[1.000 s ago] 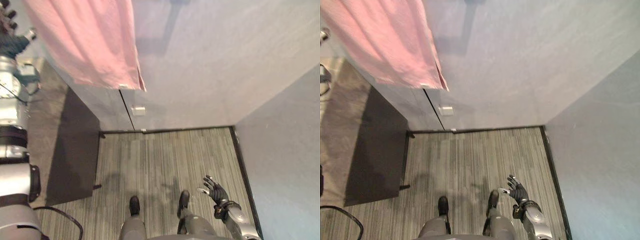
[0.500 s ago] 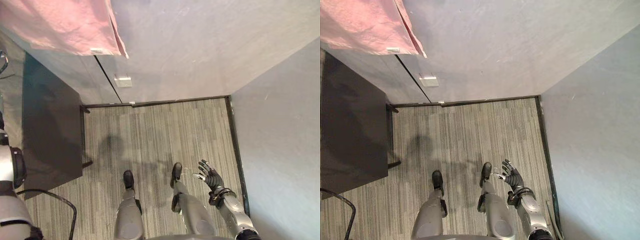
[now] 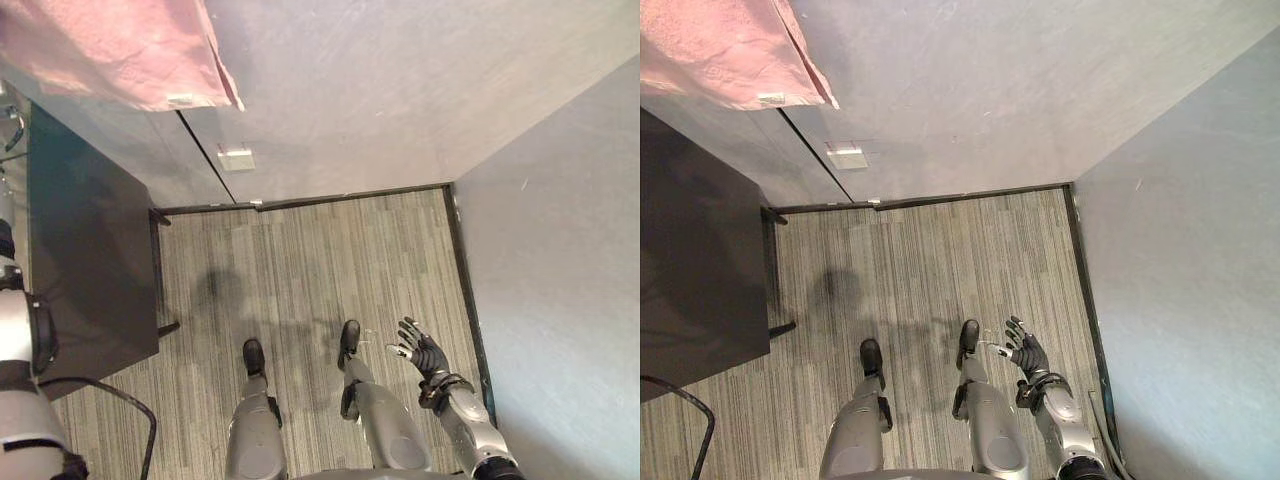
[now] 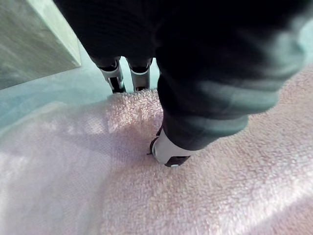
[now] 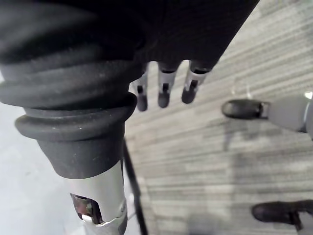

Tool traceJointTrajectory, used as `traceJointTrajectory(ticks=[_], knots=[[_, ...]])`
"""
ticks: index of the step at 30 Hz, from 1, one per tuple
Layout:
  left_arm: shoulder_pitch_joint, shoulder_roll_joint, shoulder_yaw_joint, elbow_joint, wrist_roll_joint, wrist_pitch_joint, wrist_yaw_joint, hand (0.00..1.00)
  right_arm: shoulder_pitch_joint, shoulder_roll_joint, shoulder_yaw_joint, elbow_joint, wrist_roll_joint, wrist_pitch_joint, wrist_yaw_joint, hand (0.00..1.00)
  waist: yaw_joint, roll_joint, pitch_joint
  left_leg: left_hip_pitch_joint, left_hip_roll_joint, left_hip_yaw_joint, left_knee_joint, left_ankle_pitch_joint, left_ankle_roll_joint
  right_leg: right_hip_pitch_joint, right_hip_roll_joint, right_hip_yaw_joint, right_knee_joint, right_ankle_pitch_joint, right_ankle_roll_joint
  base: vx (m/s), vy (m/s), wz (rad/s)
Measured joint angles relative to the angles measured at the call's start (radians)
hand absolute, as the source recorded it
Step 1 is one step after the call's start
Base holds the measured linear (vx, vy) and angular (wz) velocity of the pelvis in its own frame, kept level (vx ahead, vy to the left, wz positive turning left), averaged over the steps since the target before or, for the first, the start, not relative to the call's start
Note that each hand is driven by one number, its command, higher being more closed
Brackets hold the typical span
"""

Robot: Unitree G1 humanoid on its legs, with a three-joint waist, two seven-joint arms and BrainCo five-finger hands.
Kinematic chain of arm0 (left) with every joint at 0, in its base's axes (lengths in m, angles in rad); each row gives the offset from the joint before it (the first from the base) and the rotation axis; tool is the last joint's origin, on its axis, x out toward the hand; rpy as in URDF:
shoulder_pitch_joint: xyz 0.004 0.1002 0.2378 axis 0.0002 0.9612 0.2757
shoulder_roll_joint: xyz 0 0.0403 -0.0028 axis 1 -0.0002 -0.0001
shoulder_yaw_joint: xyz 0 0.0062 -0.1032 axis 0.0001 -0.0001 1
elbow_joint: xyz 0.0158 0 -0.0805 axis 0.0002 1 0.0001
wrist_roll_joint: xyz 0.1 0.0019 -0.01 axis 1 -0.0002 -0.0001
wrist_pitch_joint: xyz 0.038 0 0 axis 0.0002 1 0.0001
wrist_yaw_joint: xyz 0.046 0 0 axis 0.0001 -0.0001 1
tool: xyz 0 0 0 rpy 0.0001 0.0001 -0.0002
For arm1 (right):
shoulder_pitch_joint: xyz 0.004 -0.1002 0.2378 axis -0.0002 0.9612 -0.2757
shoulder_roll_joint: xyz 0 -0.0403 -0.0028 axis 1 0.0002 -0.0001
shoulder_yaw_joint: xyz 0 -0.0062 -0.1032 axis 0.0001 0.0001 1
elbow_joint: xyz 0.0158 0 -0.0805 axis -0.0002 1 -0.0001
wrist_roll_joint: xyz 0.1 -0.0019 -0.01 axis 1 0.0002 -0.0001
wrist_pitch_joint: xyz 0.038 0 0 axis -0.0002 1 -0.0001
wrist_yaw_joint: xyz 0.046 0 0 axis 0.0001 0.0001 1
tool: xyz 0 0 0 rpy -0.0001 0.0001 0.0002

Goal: Organize washtable

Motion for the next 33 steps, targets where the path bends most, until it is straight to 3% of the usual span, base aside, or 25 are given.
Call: traceJointTrajectory(ticks=[2, 7, 11, 15, 19, 23, 28, 30, 33], knots=[[0.0, -0.008, -0.012, -0.008, 0.009, 0.003, -0.022, 1.0, -0.015, -0.001, 0.002, -0.025, 0.0, 0.003, 0.0, 0.0, -0.008, 0.0, 0.0, 0.006, -0.001, 0.004, 0.0, 0.0, 0.0, 0.002, -0.001, 0.006, 0.0, 0.002, 0.001, 0.02, 0.02, -0.1], [0.011, -0.033, -0.033, -0.063, 0.008, -0.001, -0.04, 1.0, -0.039, -0.081, 0.039, -0.349, 0.035, 0.005, 0.006, 0.0, -0.014, 0.003, 0.002, 0.033, 0.001, 0.029, -0.005, 0.0, 0.0, 0.012, -0.002, 0.03, -0.001, 0.008, 0.001, 0.02, 0.016, -0.15], [0.046, -0.042, -0.032, -0.078, 0.008, -0.001, -0.042, 1.0, -0.193, -0.27, 0.039, -0.597, 0.118, -0.003, 0.038, 0.0, -0.014, 0.003, 0.002, 0.07, 0.003, 0.048, -0.007, -0.001, -0.001, 0.042, 0.0, 0.042, -0.001, 0.009, 0.002, 0.01, 0.01, -0.08], [0.126, -0.042, -0.014, -0.137, -0.002, -0.001, -0.045, 1.0, -0.443, -0.452, 0.099, -0.626, 0.188, -0.004, 0.047, 0.0, -0.005, 0.011, -0.002, 0.084, 0.002, 0.048, -0.009, -0.001, -0.001, 0.054, 0.0, 0.044, -0.001, 0.011, 0.004, 0.0, 0.003, -0.01], [0.174, -0.061, -0.004, -0.176, -0.024, -0.001, -0.061, 1.0, -0.624, -0.511, 0.198, -0.622, 0.229, -0.004, 0.046, 0.0, 0.014, 0.035, -0.014, 0.087, 0.0, 0.048, -0.009, 0.0, 0.0, 0.058, -0.002, 0.042, -0.002, 0.014, 0.006, 0.01, 0.006, 0.02], [0.23, -0.118, -0.004, -0.195, -0.043, 0.0, -0.079, 1.0, -0.821, -0.559, 0.338, -0.5, 0.236, -0.003, 0.044, 0.0, 0.025, 0.077, -0.05, 0.108, -0.001, 0.029, -0.016, 0.0, 0.0, 0.086, -0.002, 0.038, -0.002, 0.015, 0.008, 0.04, 0.032, 0.12], [0.253, -0.177, -0.007, -0.214, -0.064, -0.001, -0.085, 1.0, -1.069, -0.549, 0.444, -0.194, 0.236, 0.001, 0.018, 0.0, 0.058, 0.088, -0.076, 0.112, -0.002, 0.006, -0.017, 0.009, 0.001, 0.103, -0.002, 0.017, -0.003, 0.015, 0.008, 0.0, 0.015, 0.13], [0.254, -0.197, -0.01, -0.225, -0.075, 0.0, -0.085, 1.0, -1.199, -0.485, 0.458, 0.024, 0.233, 0.007, -0.012, 0.0, 0.089, 0.089, -0.076, 0.116, -0.002, -0.007, -0.026, 0.026, 0.002, 0.11, -0.005, 0.006, -0.002, 0.015, 0.008, -0.04, 0.017, 0.14], [0.253, -0.205, -0.023, -0.254, -0.082, -0.001, -0.088, 1.0, -1.292, -0.403, 0.449, 0.197, 0.203, 0.026, -0.051, 0.0, 0.103, 0.098, -0.08, 0.115, -0.001, -0.029, -0.054, 0.047, 0.002, 0.11, -0.004, -0.014, -0.002, 0.015, 0.008, -0.03, 0.004, 0.21]])
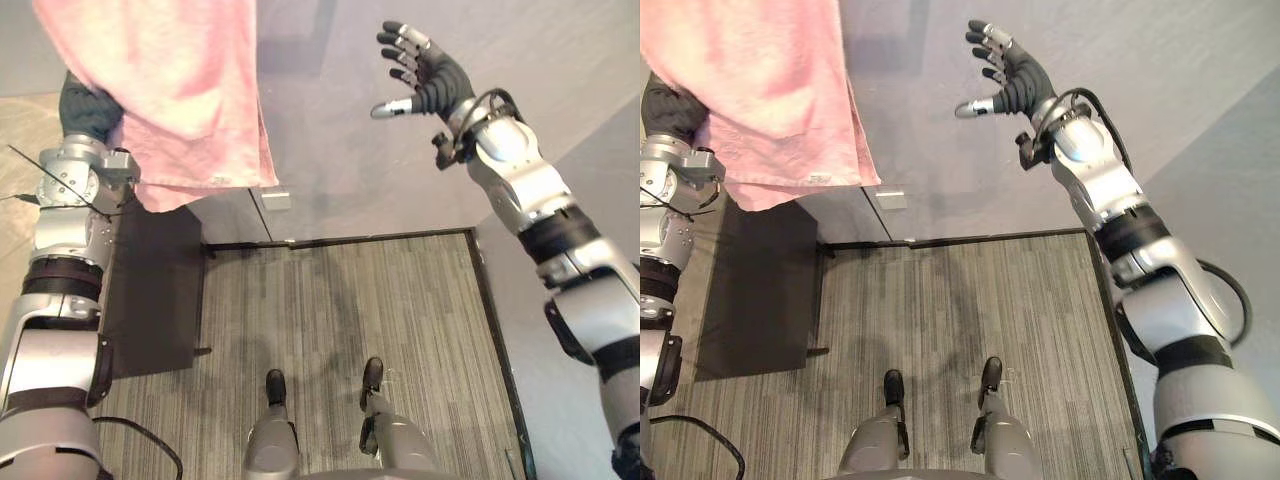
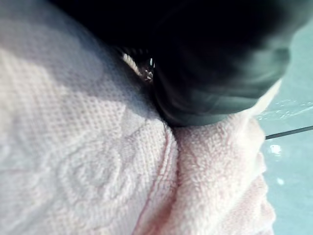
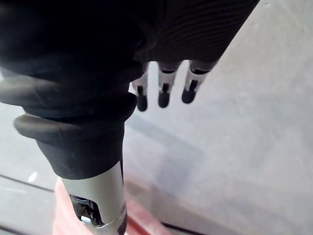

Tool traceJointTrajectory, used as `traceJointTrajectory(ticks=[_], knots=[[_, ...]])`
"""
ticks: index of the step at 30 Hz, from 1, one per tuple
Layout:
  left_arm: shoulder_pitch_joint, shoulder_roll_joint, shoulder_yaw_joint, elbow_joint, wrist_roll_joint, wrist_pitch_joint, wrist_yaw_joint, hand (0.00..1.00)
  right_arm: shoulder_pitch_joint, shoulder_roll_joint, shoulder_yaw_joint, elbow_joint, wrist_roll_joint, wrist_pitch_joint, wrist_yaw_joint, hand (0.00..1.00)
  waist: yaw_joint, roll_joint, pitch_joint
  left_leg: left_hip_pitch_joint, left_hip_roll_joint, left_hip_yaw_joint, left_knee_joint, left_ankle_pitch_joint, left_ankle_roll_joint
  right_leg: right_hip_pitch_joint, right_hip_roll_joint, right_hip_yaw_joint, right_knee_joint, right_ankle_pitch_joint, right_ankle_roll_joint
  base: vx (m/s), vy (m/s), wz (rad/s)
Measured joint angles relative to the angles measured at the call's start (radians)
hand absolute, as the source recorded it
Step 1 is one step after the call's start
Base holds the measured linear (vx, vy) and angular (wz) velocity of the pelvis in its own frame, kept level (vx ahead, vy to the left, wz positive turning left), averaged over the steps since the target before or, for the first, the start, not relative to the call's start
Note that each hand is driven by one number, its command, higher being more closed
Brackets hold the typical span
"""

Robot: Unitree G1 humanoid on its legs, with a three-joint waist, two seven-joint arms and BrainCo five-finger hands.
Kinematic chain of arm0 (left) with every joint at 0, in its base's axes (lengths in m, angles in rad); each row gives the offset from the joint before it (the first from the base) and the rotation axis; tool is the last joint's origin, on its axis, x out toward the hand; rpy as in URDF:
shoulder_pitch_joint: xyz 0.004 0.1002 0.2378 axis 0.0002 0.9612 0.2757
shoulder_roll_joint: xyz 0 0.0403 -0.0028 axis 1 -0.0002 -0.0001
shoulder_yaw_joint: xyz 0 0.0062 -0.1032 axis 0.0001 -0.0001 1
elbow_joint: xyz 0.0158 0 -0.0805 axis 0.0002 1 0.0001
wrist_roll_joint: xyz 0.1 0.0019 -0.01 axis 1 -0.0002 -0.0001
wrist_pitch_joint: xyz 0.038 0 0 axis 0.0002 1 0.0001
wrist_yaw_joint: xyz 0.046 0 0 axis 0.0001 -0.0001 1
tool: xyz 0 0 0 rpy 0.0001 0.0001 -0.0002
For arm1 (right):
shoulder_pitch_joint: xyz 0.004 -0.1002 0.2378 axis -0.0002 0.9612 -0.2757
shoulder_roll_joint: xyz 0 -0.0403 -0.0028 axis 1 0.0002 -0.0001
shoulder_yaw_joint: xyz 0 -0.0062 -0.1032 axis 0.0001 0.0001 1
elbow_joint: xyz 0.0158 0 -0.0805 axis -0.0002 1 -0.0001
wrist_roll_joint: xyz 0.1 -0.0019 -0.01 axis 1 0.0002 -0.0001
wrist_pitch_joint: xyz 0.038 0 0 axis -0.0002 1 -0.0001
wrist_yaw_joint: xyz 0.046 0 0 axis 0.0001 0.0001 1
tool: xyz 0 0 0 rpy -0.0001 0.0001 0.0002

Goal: Organize washtable

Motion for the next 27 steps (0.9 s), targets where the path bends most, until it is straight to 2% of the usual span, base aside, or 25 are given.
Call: traceJointTrajectory(ticks=[2, 3, 6, 8, 10, 14, 17, 21, 27], knots=[[-0.003, -0.011, -0.012, 0.0, 0.0, 0.0, -0.016, 1.0, -0.064, 0.092, -0.061, 0.146, -0.029, 0.017, -0.029, 0.0, 0.009, 0.015, -0.005, 0.001, -0.001, -0.011, -0.025, 0.018, 0.0, 0.0, 0.001, -0.018, 0.0, 0.0, 0.0, -0.04, 0.019, 0.27], [-0.011, -0.023, -0.016, 0.0, 0.0, 0.001, -0.017, 1.0, -0.096, 0.139, -0.109, 0.226, -0.053, 0.026, -0.052, 0.0, 0.024, 0.02, -0.007, 0.001, -0.002, -0.017, -0.025, 0.02, -0.002, 0.0, 0.001, -0.02, 0.0, 0.001, -0.001, -0.02, 0.023, 0.13], [-0.041, -0.054, -0.018, 0.002, 0.0, 0.001, -0.017, 1.0, -0.158, 0.204, -0.217, 0.337, -0.099, 0.058, -0.105, 0.0, 0.037, 0.036, -0.013, -0.017, -0.003, -0.058, -0.025, 0.037, -0.002, 0.001, -0.001, -0.049, 0.0, 0.0, -0.001, -0.01, 0.027, 0.25], [-0.064, -0.068, -0.021, 0.002, 0.0, 0.002, -0.016, 1.0, -0.19, 0.223, -0.278, 0.386, -0.107, 0.063, -0.126, 0.0, 0.047, 0.041, -0.013, -0.024, -0.003, -0.069, -0.025, 0.041, -0.001, 0.001, -0.001, -0.06, 0.0, 0.0, -0.001, -0.01, 0.026, 0.17], [-0.087, -0.085, -0.026, 0.005, 0.0, 0.005, -0.016, 1.0, -0.22, 0.228, -0.323, 0.423, -0.107, 0.067, -0.141, 0.0, 0.047, 0.05, -0.013, -0.035, -0.005, -0.092, -0.025, 0.048, -0.002, 0.003, -0.004, -0.085, 0.0, 0.0, -0.002, -0.02, 0.037, 0.29], [-0.116, -0.087, -0.032, 0.006, 0.0, 0.006, -0.016, 1.0, -0.241, 0.252, -0.397, 0.45, -0.103, 0.09, -0.159, 0.0, 0.048, 0.051, -0.013, -0.047, -0.005, -0.121, -0.025, 0.056, -0.003, 0.008, -0.004, -0.112, 0.0, -0.003, -0.006, -0.02, 0.033, 0.22], [-0.137, -0.089, -0.044, 0.006, 0.0, 0.006, -0.015, 1.0, -0.28, 0.27, -0.457, 0.507, -0.047, 0.104, -0.171, 0.0, 0.048, 0.057, -0.012, -0.057, -0.006, -0.141, -0.026, 0.06, -0.001, 0.009, -0.005, -0.134, 0.0, -0.007, -0.01, -0.03, 0.025, 0.16], [-0.139, -0.107, -0.043, 0.008, -0.003, 0.007, -0.015, 1.0, -0.313, 0.288, -0.461, 0.507, 0.025, 0.105, -0.175, 0.0, 0.051, 0.072, -0.012, -0.064, -0.006, -0.146, -0.026, 0.06, -0.001, 0.008, -0.005, -0.143, 0.0, -0.01, -0.011, -0.01, 0.019, 0.09], [-0.188, -0.124, -0.046, 0.054, -0.02, 0.011, -0.01, 1.0, -0.332, 0.343, -0.45, 0.507, 0.066, 0.105, -0.168, 0.0, 0.056, 0.073, -0.012, -0.097, -0.006, -0.15, -0.025, 0.066, -0.004, -0.02, -0.005, -0.148, 0.0, -0.013, -0.009, 0.0, 0.006, 0.02]])
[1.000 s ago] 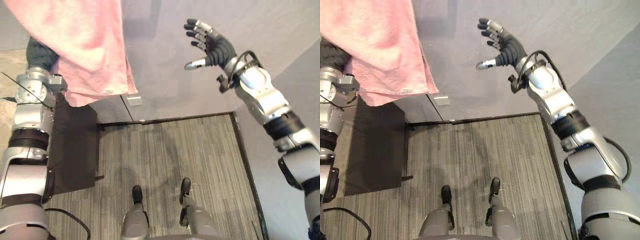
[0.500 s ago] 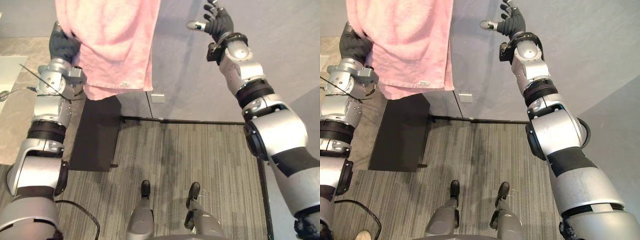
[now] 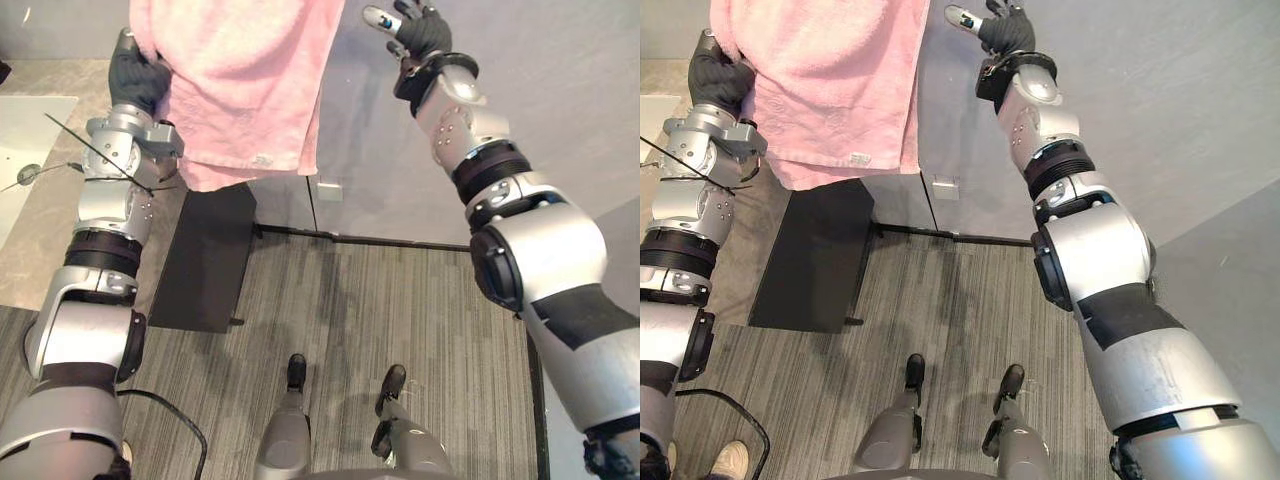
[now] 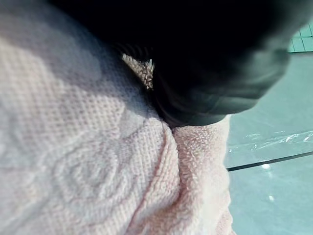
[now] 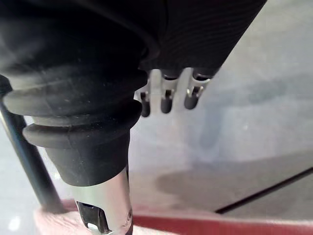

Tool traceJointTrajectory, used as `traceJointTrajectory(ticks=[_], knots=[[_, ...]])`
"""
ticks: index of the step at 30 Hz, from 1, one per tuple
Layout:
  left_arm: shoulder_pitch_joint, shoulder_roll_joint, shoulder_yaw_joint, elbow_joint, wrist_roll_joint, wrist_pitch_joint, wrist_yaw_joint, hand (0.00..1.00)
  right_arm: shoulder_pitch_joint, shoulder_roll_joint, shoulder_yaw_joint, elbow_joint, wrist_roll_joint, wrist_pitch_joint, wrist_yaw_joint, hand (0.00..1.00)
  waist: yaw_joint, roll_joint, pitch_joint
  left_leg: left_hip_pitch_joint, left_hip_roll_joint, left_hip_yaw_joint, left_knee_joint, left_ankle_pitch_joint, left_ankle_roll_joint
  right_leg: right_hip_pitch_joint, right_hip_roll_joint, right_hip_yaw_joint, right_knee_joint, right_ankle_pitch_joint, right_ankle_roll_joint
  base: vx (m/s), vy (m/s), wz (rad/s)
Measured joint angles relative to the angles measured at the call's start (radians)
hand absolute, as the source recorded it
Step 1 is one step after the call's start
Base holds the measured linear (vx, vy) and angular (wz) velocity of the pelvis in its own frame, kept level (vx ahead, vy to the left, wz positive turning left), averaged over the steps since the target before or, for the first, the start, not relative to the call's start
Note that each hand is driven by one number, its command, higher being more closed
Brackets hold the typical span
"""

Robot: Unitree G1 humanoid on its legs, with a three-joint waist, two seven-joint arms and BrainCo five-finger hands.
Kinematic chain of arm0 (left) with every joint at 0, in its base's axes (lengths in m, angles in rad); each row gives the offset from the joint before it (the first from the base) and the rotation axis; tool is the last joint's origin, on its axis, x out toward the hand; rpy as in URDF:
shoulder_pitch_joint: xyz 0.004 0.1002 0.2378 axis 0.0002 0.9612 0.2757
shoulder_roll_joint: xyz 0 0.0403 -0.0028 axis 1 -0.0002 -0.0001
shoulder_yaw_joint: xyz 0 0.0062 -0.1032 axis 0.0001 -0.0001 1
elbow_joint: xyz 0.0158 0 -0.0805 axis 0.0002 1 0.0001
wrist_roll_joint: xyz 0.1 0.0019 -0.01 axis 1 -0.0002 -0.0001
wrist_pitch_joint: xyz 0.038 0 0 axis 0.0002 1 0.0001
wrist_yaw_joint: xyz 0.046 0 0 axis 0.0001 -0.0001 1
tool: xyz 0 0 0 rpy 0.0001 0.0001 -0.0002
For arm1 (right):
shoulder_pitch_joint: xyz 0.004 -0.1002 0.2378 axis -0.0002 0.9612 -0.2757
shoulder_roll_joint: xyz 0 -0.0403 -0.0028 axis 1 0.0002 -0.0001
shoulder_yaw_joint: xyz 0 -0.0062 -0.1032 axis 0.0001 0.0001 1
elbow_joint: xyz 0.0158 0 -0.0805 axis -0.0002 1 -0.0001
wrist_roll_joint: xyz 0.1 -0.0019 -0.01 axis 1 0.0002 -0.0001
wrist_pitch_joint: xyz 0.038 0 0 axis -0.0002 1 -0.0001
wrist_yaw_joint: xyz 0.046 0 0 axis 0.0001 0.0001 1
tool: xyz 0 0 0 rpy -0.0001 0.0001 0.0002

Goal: Organize washtable

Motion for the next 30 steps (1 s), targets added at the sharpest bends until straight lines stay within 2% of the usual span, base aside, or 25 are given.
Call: traceJointTrajectory(ticks=[3, 5, 8, 11, 12, 14, 17, 20, 24, 26, 30], knots=[[-0.072, -0.023, -0.008, 0.015, 0.0, 0.004, 0.018, 1.0, -0.021, 0.021, -0.001, 0.0, 0.005, -0.001, 0.001, 0.0, 0.002, 0.001, 0.001, -0.034, 0.003, -0.019, 0.0, 0.01, -0.005, -0.024, 0.002, -0.017, 0.0, 0.001, -0.001, -0.01, 0.008, 0.16], [-0.114, -0.051, -0.01, 0.021, 0.0, 0.003, 0.024, 1.0, -0.033, 0.045, 0.0, 0.003, 0.005, -0.001, -0.001, 0.0, 0.02, 0.004, 0.002, -0.047, 0.004, -0.02, 0.0, 0.011, -0.005, -0.036, 0.003, -0.019, 0.0, 0.001, -0.001, 0.0, 0.007, 0.02], [-0.144, -0.072, -0.01, 0.028, -0.01, 0.001, 0.044, 1.0, -0.075, 0.068, 0.003, 0.008, 0.004, -0.001, -0.004, 0.0, 0.024, 0.019, 0.014, -0.066, 0.004, -0.029, 0.0, 0.013, -0.005, -0.047, 0.003, -0.032, 0.0, 0.001, -0.001, -0.01, 0.026, 0.09], [-0.175, -0.111, -0.018, 0.045, -0.01, -0.001, 0.053, 1.0, -0.105, 0.082, 0.025, 0.008, 0.003, -0.003, -0.016, 0.0, 0.023, 0.019, 0.026, -0.081, 0.005, -0.035, 0.0, 0.015, -0.005, -0.057, 0.004, -0.04, 0.0, 0.001, -0.001, -0.01, 0.027, 0.08], [-0.197, -0.128, -0.022, 0.053, -0.01, -0.001, 0.059, 1.0, -0.117, 0.088, 0.029, 0.008, 0.003, -0.003, -0.021, 1.0, 0.023, 0.018, 0.038, -0.084, 0.005, -0.039, 0.0, 0.017, -0.006, -0.058, 0.004, -0.043, 0.0, 0.001, -0.001, -0.02, 0.028, 0.11], [-0.27, -0.184, -0.048, 0.086, -0.015, -0.001, 0.062, 1.0, -0.133, 0.107, 0.03, 0.008, 0.004, -0.006, -0.021, 1.0, 0.019, 0.016, 0.062, -0.095, 0.005, -0.048, 0.0, 0.021, -0.006, -0.063, 0.004, -0.052, 0.0, 0.001, -0.001, -0.03, 0.032, 0.11], [-0.299, -0.238, -0.048, 0.088, -0.023, -0.004, 0.065, 1.0, -0.134, 0.135, 0.044, 0.005, 0.005, -0.011, -0.024, 1.0, 0.018, 0.015, 0.067, -0.113, 0.004, -0.048, 0.0, 0.023, -0.005, -0.08, 0.004, -0.054, 0.0, 0.002, -0.002, -0.01, 0.01, 0.02], [-0.299, -0.255, -0.047, 0.102, -0.039, -0.005, 0.085, 1.0, -0.134, 0.139, 0.082, 0.005, 0.005, -0.016, -0.043, 1.0, 0.008, 0.011, 0.078, -0.112, 0.005, -0.047, 0.0, 0.023, -0.006, -0.08, 0.005, -0.054, 0.001, 0.003, -0.003, 0.0, 0.0, 0.0], [-0.299, -0.257, -0.047, 0.125, -0.039, -0.005, 0.087, 1.0, -0.134, 0.124, 0.11, 0.006, 0.003, -0.017, -0.048, 1.0, 0.002, 0.009, 0.079, -0.104, 0.006, -0.045, 0.0, 0.023, -0.006, -0.074, 0.004, -0.053, 0.001, 0.003, -0.003, 0.01, 0.025, -0.01], [-0.298, -0.245, -0.047, 0.125, -0.039, -0.005, 0.085, 1.0, -0.134, 0.109, 0.109, 0.006, 0.002, -0.017, -0.048, 1.0, 0.001, -0.005, 0.095, -0.08, 0.006, -0.037, 0.0, 0.023, -0.006, -0.055, 0.005, -0.043, 0.001, 0.003, -0.003, 0.0, 0.036, -0.08], [-0.288, -0.205, -0.047, 0.124, -0.038, -0.003, 0.08, 1.0, -0.143, 0.07, 0.101, 0.007, -0.009, -0.016, -0.043, 1.0, -0.006, -0.014, 0.102, -0.074, 0.007, -0.027, 0.0, 0.023, -0.006, -0.054, 0.005, -0.036, 0.001, 0.007, -0.009, -0.04, 0.038, -0.06]])
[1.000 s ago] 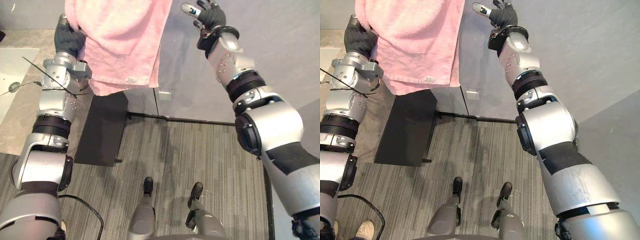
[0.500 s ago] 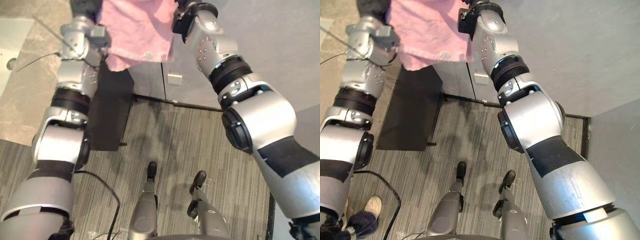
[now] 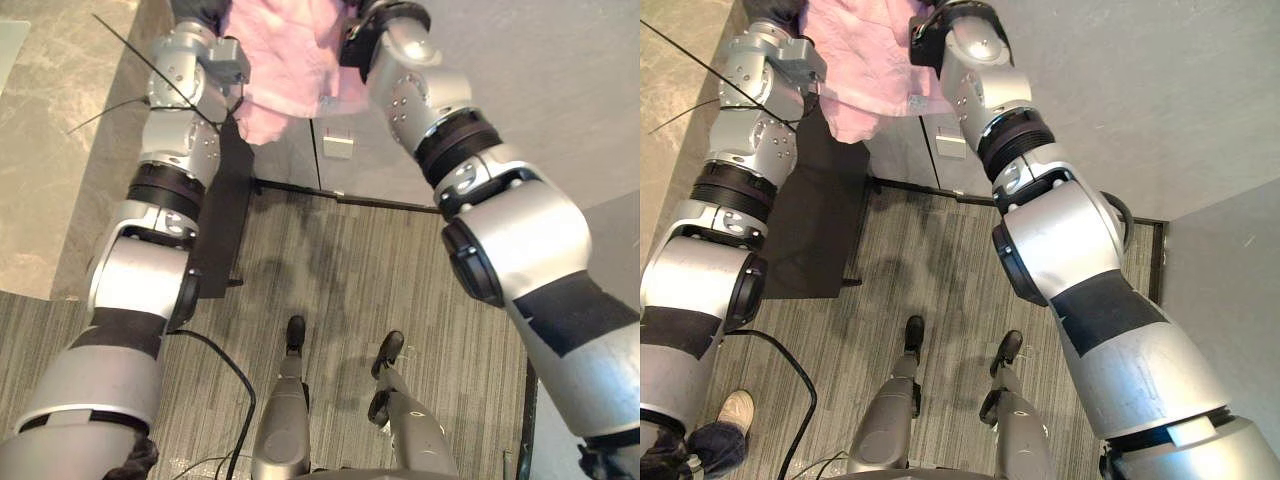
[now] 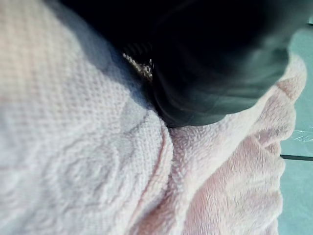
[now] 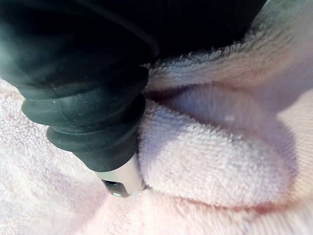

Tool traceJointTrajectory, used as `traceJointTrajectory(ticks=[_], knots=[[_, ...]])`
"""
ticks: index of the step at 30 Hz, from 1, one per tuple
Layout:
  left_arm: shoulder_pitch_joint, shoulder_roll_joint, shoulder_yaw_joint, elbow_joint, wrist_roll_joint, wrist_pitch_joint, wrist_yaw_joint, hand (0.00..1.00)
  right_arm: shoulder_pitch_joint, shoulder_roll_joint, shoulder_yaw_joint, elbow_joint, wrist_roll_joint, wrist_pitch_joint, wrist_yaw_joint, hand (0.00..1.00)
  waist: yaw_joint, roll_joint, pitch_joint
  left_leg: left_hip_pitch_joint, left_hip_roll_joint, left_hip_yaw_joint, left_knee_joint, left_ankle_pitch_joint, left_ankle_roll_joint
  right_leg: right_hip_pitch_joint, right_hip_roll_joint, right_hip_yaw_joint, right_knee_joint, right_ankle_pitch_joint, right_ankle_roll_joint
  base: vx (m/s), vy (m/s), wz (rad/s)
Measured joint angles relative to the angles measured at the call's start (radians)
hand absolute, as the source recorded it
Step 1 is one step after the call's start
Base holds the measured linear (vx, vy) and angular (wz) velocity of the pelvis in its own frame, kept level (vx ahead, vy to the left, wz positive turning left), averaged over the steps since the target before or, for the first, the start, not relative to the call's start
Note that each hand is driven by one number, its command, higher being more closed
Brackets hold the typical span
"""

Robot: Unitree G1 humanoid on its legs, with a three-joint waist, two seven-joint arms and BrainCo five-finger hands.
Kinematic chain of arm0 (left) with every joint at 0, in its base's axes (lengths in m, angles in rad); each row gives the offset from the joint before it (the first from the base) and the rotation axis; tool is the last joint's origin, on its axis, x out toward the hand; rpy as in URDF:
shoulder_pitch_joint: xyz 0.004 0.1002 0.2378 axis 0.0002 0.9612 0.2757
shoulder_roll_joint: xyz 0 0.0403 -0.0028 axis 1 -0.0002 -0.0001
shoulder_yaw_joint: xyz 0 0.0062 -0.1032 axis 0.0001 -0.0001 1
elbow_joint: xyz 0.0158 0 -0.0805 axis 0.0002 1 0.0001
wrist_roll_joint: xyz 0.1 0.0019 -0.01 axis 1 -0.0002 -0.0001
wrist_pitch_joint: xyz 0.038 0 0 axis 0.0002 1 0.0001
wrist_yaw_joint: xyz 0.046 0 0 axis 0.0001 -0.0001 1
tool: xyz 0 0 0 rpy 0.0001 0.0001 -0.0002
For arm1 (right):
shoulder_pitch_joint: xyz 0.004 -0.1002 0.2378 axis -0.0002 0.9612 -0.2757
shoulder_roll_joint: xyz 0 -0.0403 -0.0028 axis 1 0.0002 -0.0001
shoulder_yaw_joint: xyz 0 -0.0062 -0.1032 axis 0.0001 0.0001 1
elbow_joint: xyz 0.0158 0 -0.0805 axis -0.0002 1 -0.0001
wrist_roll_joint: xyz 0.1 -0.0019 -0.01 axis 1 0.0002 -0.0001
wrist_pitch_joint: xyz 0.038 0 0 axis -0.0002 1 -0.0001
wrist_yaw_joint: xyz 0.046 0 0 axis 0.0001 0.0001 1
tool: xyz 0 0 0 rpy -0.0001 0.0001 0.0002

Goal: Organize washtable

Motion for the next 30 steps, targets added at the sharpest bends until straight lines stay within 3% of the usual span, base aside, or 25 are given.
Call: traceJointTrajectory(ticks=[21, 22, 30], knots=[[0.04, 0.016, 0.012, 0.001, 0.002, 0.015, -0.023, 1.0, -0.08, 0.001, -0.038, 0.035, -0.085, 0.021, 0.034, 1.0, -0.005, -0.012, 0.028, 0.018, -0.001, 0.009, 0.0, 0.003, 0.004, 0.007, 0.0, 0.018, 0.0, 0.007, 0.0, -0.02, 0.011, -0.02], [0.04, 0.016, 0.013, 0.002, 0.002, 0.016, -0.024, 0.0, -0.08, 0.002, -0.038, 0.04, -0.097, 0.022, 0.043, 0.0, -0.005, -0.013, 0.028, 0.02, -0.001, 0.008, 0.0, 0.003, 0.004, 0.01, 0.0, 0.017, 0.0, 0.007, 0.0, -0.03, 0.024, 0.02], [0.073, 0.061, 0.051, 0.051, 0.022, 0.034, -0.022, 0.0, -0.078, -0.023, -0.043, 0.061, -0.124, 0.022, 0.043, 0.0, -0.01, -0.024, 0.042, 0.027, -0.002, 0.006, 0.0, 0.003, 0.004, 0.018, 0.0, 0.015, 0.0, 0.007, 0.0, -0.03, 0.015, 0.0]])
